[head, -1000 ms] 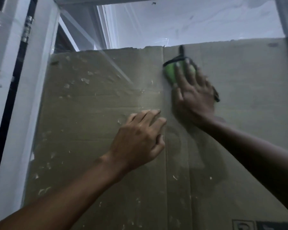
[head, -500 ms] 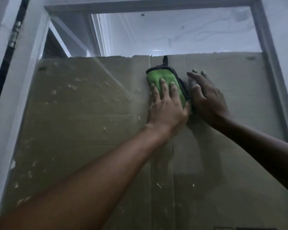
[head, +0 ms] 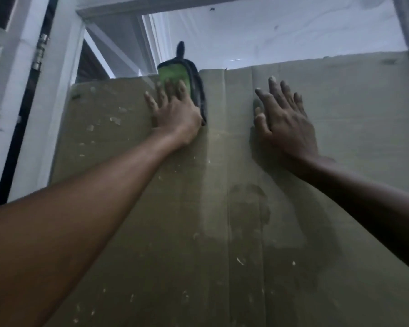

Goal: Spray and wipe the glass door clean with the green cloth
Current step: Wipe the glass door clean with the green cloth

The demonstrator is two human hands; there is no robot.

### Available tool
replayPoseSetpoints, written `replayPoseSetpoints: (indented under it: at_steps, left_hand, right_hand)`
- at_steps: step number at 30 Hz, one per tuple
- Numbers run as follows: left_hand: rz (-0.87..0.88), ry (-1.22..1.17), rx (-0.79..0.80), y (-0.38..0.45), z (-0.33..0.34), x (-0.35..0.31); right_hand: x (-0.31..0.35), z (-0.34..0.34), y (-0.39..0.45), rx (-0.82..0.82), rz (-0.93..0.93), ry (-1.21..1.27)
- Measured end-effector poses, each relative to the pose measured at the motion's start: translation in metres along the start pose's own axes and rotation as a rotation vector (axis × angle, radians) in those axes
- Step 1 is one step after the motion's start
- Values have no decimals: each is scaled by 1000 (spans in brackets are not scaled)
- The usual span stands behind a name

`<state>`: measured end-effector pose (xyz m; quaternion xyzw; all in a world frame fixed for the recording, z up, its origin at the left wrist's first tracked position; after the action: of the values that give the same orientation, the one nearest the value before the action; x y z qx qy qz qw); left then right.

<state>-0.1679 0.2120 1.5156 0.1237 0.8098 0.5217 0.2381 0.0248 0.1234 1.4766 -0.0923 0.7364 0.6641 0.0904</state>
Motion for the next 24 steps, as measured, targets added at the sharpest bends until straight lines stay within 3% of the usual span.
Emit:
replayPoseSetpoints:
  at_steps: [2, 6, 9, 13, 17, 20, 24]
  left_hand:
    - [-35, -104, 3, 0, 1, 9]
    - [113, -219, -10, -27, 9, -34]
    - [191, -161, -14, -43, 20, -51]
    - [216, -46, -51, -18, 20, -4]
    - [-6, -90, -48, 7, 7, 81]
    - [56, -102, -51, -15, 15, 78]
    - [162, -110, -44, -32, 24, 56]
  right_hand:
    - [1, 4, 4, 24, -4, -4]
    - [0, 7, 6, -16, 66, 1]
    - [12, 10, 10, -49, 87, -5]
    - [21, 14, 11, -21, 101, -24]
    - [25, 15, 8, 31, 101, -71]
    - [40, 19, 15, 43, 132, -105]
    - [76, 44, 27, 112, 17, -109]
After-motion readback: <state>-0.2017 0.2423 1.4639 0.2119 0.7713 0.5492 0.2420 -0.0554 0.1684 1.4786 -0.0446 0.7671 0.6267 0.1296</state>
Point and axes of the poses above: each hand's wrist, its own y-axis towards the middle knuckle, its own z-axis out of the palm, x = y × z, the point moved 3 cm from there along y, towards the middle knuckle, and after that the axes turned 8 degrees about -z, right-handed, at the moved point
